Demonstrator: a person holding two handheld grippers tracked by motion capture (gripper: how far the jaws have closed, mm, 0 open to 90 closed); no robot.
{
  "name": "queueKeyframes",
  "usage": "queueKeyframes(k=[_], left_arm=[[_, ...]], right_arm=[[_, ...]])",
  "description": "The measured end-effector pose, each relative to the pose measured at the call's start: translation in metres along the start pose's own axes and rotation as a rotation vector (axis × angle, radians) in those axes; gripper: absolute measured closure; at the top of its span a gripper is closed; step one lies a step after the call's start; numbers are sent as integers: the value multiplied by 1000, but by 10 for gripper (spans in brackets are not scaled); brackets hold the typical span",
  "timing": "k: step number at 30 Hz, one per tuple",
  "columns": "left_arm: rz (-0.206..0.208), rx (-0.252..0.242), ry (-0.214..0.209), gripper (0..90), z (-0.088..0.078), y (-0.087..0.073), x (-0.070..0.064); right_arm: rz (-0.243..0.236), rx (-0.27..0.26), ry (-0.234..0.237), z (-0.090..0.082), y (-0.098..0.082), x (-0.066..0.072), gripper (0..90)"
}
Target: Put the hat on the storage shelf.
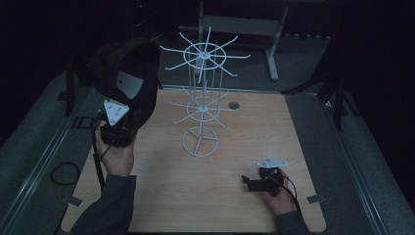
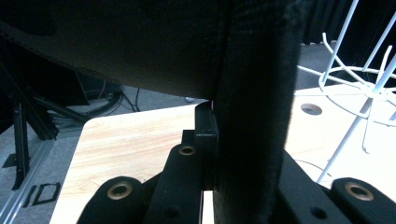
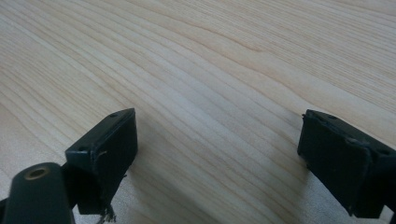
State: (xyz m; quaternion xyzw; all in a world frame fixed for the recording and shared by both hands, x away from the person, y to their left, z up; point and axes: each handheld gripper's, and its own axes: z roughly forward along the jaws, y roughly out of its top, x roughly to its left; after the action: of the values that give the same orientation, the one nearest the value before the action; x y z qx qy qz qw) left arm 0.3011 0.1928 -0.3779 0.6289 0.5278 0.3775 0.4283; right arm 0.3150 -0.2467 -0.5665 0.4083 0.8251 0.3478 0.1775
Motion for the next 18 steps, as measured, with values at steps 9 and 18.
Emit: queueKeyframes(k=[9, 18], left_arm=[[13, -9, 15, 867, -1, 0, -3], [36, -25, 31, 867, -3, 1, -10]], right_arm=[[0, 0, 0, 0, 0, 0, 119], [0, 0, 0, 0, 0, 0, 119]])
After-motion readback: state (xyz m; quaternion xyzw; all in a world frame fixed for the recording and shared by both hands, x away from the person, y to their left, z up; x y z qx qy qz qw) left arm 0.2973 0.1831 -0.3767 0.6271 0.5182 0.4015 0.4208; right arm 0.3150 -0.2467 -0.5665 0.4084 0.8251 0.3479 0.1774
